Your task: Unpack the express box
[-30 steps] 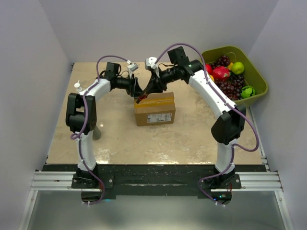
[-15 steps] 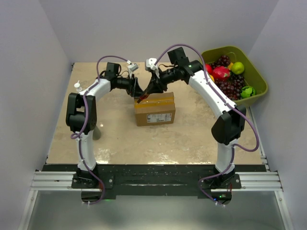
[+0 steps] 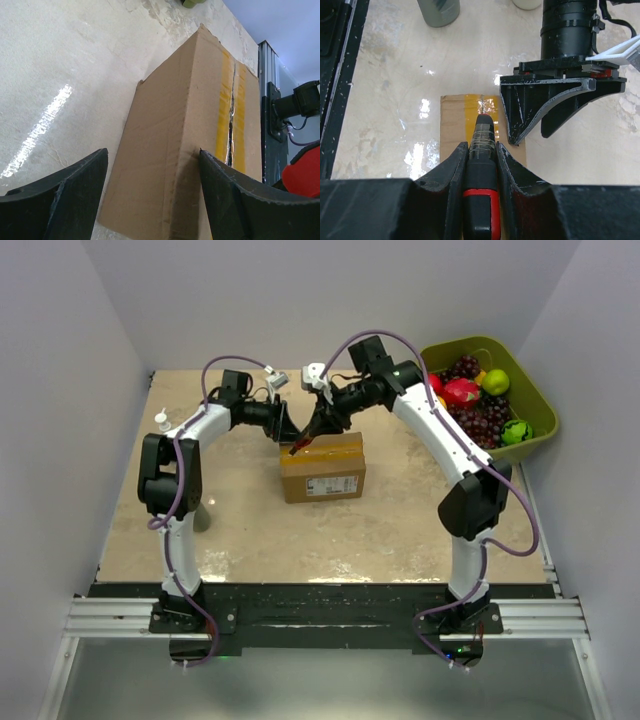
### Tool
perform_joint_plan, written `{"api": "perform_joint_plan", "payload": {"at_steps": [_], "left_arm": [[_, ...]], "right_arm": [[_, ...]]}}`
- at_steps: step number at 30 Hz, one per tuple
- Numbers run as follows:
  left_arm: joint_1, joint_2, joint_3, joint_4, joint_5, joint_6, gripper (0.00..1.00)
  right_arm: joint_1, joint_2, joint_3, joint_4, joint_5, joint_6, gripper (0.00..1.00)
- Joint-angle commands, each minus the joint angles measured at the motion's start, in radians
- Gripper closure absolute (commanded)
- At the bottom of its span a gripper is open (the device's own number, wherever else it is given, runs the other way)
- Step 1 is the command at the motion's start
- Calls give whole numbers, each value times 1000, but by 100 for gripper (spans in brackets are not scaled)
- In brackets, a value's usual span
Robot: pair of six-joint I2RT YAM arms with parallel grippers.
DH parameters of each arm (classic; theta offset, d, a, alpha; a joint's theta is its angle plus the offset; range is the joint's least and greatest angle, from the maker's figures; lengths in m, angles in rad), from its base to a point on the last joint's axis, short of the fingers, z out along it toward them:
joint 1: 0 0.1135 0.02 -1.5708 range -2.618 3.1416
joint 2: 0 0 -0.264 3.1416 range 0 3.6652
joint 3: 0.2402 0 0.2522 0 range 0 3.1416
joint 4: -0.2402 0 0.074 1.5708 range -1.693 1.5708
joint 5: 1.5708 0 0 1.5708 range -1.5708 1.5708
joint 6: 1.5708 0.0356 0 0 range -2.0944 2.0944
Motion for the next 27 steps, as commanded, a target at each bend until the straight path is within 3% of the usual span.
{"api": "perform_joint_plan", "payload": {"at_steps": [1,27], "left_arm": [[-11,36,28,-4,-49,11,23],[-13,47,36,4,-32,17,24]], "right_arm": [[7,25,82,-91,48,-44,100],[-43,88,197,-226,110,-40,100]]}}
